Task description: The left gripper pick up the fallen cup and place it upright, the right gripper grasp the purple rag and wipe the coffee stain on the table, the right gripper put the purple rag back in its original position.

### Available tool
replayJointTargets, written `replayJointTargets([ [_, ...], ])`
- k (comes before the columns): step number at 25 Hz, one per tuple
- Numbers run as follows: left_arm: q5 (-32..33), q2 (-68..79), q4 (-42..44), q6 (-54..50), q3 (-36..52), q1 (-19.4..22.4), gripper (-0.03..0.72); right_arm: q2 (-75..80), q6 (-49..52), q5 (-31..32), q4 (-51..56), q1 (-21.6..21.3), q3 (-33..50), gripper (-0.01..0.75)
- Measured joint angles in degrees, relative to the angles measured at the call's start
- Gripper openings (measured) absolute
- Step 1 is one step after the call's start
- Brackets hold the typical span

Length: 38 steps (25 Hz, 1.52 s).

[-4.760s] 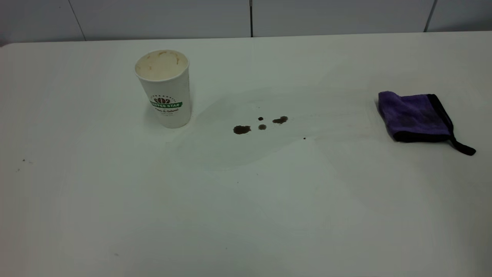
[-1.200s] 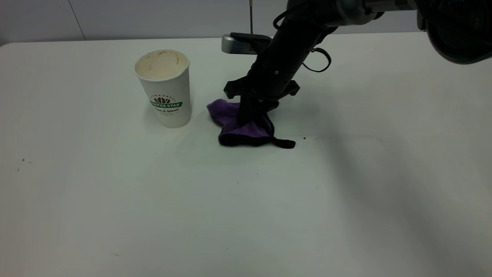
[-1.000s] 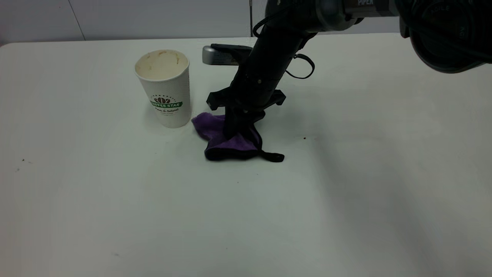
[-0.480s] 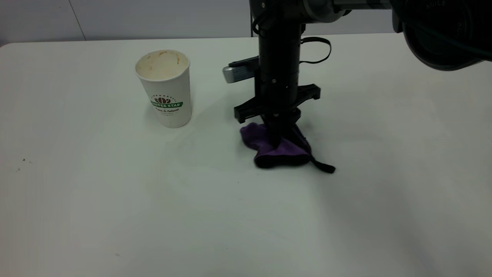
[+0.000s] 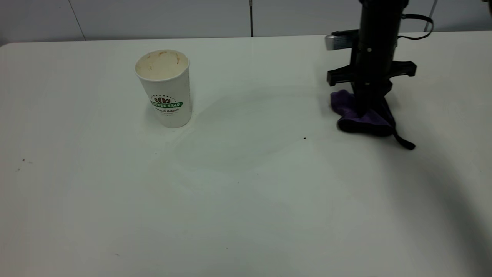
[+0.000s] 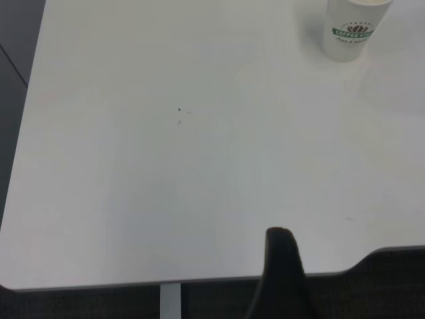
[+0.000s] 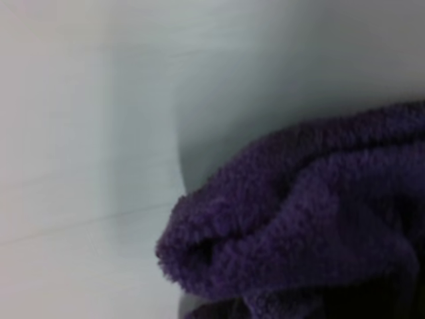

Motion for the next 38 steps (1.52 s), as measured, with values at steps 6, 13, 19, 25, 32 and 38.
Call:
replayJointTargets([
  [6,0.0,0.0,0.0,0.0,0.0,0.0,0.58,0.2,-2.6,0.4,0.0,-5.6,-1.1,0.305],
  [13,0.0,0.0,0.0,0.0,0.0,0.0,0.58,1.1,-10.6,1.4,-0.5,-7.9,-7.7,0.712],
  [19,0.0,0.0,0.0,0.0,0.0,0.0,0.58,-7.9,-11.1,1.2,0.0,-8.0,-4.7,0.73],
  [25,0.0,0.0,0.0,0.0,0.0,0.0,0.58,-28.5,-12.2,1.1,1.2,-8.0,14.1,0.73],
  [32,0.0,0.0,0.0,0.0,0.0,0.0,0.58,-55.2,-13.5,1.3,3.3,-7.9,35.6,0.73],
  [38,0.0,0.0,0.0,0.0,0.0,0.0,0.58,-79.9,-13.5,1.6,4.1,-7.9,53.0,0.727],
])
